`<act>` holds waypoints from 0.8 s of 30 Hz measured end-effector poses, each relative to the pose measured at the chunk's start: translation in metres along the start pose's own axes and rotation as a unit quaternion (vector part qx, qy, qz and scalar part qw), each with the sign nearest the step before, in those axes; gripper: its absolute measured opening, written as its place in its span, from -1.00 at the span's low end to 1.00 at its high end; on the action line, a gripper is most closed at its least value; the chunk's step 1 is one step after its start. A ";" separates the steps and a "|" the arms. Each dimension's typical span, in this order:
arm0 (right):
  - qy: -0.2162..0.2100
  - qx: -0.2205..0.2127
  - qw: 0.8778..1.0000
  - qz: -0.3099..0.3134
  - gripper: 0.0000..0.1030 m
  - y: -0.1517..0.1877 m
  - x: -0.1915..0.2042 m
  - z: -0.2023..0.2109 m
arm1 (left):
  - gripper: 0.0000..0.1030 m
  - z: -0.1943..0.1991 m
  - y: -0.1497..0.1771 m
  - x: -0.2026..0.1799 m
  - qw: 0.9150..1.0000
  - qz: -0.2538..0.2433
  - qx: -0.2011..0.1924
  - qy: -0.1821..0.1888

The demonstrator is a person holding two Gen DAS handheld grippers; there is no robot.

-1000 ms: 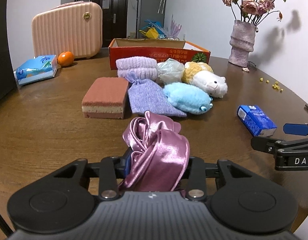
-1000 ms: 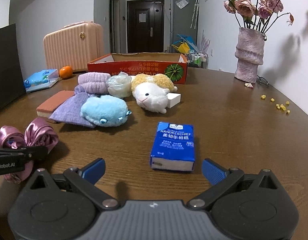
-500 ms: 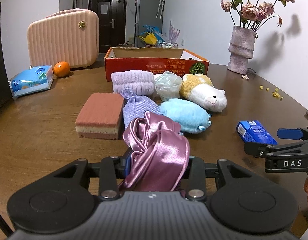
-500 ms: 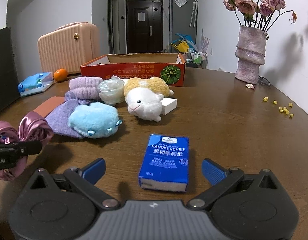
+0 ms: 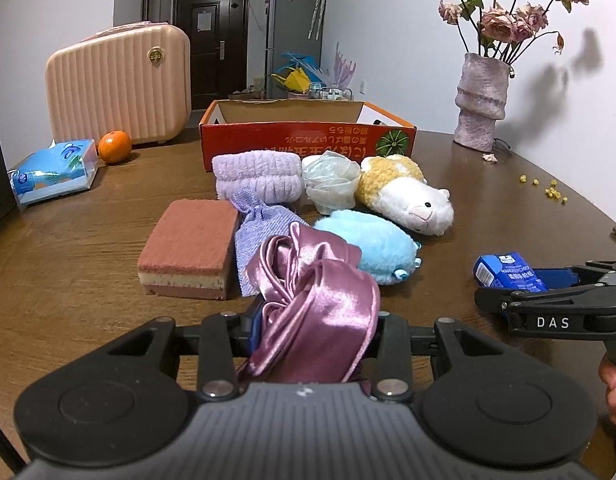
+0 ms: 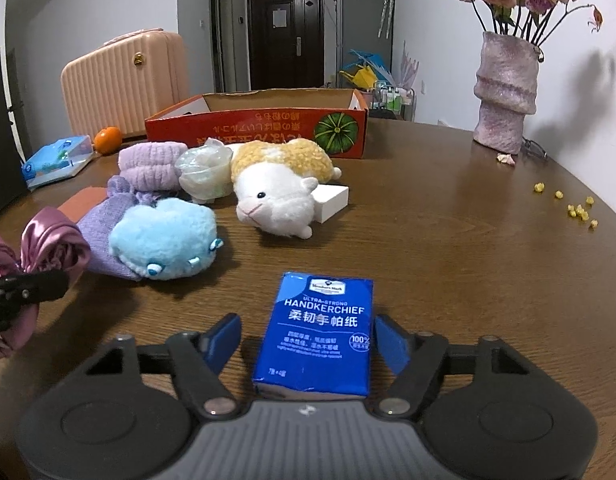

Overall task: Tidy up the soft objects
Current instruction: 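Grasp the blue handkerchief pack with the right tool while the left tool holds the scrunchie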

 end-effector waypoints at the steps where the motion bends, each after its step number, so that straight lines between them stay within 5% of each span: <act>1: -0.002 0.001 1.000 -0.002 0.24 0.000 -0.001 0.000 | -0.24 0.000 0.000 0.000 1.000 0.000 0.000 0.001; 4: 0.000 0.004 1.000 -0.003 0.00 0.001 -0.002 -0.001 | -0.24 0.001 0.000 -0.001 1.000 -0.001 0.000 0.003; 24: -0.008 -0.009 1.000 -0.004 -0.02 -0.002 0.002 0.007 | -0.24 0.009 -0.003 -0.002 1.000 0.001 -0.009 0.006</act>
Point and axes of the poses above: each gripper's, at about its wrist camera, not at the fingertips, and z roughly against the way its jaws point, x to its left, y to its underside, the point moved 3 cm from there along -z, roughly the way its jaws point, and after that the axes turned 9 degrees about z, right-handed, at the moved point
